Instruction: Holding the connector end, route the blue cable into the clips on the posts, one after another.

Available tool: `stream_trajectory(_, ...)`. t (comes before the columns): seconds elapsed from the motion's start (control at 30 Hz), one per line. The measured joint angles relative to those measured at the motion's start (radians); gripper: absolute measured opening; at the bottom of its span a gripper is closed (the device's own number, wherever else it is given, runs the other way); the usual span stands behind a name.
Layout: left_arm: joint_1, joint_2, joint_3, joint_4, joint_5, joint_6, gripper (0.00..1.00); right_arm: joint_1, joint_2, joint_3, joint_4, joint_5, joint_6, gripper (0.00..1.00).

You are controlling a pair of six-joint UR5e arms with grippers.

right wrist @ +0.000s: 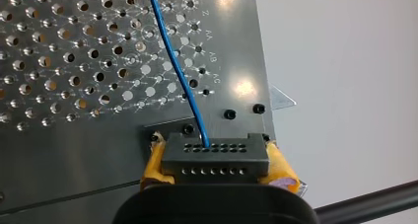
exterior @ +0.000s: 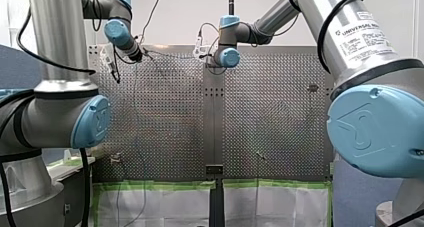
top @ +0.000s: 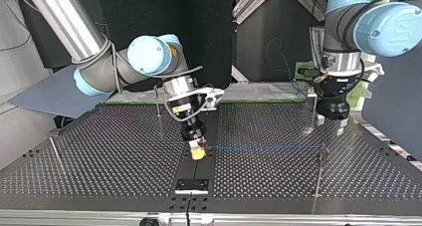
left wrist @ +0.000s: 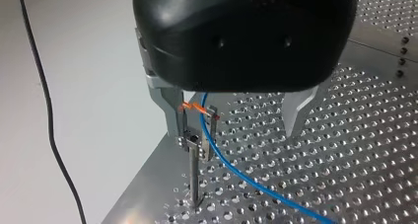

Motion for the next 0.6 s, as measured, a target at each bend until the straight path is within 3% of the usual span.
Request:
stream_trajectory(0.3, -0.014, 0.026, 0.000, -0.072, -0.056, 0.051, 1.00, 0.000, 0.000, 0.000, 0.005, 0.000, -0.002, 0.00)
stream_trajectory(0.6, -0.042, 0.038, 0.000, -0.056, 0.008, 0.096, 1.00, 0.000, 0.000, 0.000, 0.005, 0.001, -0.003, 0.00)
